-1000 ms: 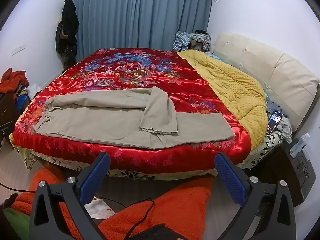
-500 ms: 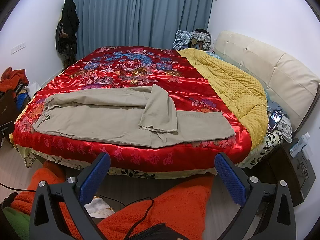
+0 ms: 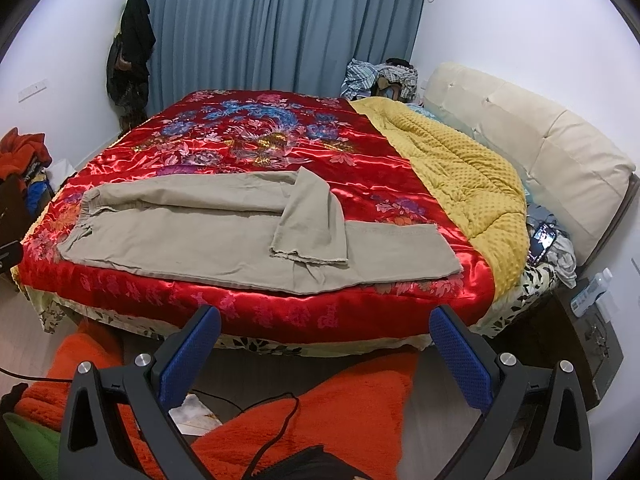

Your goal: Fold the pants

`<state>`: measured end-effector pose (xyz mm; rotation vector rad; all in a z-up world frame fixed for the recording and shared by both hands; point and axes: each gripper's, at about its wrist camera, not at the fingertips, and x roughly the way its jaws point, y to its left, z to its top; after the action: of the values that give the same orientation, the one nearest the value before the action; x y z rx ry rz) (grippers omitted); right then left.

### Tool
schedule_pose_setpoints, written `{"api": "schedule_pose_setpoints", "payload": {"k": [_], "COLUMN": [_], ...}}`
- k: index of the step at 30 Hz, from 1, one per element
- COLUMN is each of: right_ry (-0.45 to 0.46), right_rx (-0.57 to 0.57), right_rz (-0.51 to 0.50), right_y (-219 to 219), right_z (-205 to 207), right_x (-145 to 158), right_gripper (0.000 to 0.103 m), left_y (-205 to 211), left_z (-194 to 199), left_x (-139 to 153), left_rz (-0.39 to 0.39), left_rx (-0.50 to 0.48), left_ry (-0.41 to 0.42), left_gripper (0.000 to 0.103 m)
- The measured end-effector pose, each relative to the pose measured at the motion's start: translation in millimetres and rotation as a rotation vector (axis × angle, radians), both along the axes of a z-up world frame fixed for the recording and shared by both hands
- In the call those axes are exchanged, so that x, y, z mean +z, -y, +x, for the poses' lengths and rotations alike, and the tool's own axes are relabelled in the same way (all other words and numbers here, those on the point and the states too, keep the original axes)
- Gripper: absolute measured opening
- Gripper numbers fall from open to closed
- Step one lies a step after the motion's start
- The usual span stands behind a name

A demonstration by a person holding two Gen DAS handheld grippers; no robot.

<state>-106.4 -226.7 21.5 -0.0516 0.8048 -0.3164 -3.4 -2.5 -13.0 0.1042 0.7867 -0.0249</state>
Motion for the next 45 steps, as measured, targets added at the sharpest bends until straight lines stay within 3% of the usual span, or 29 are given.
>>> {"api": "schedule_pose_setpoints", "payload": {"k": [19, 45], "right_ry": [-0.047, -0.059], "right_rx": [-0.052, -0.050], "right_rz": [-0.071, -0.065], "right_y": [1.6, 3.6], "right_z": [6.2, 7.3], "right_x": [-3.2, -5.0], "right_gripper": [0.103, 0.103], "left_y": [-0.6, -1.1], "left_z": [0.9, 1.9], "left_x": [-5.1, -6.6], "left_rz": [-0.005, -0.007], "left_rx": [0.004, 0.004], "left_ry": [-0.020, -0.031], "left_gripper": [0.102, 0.102]}}
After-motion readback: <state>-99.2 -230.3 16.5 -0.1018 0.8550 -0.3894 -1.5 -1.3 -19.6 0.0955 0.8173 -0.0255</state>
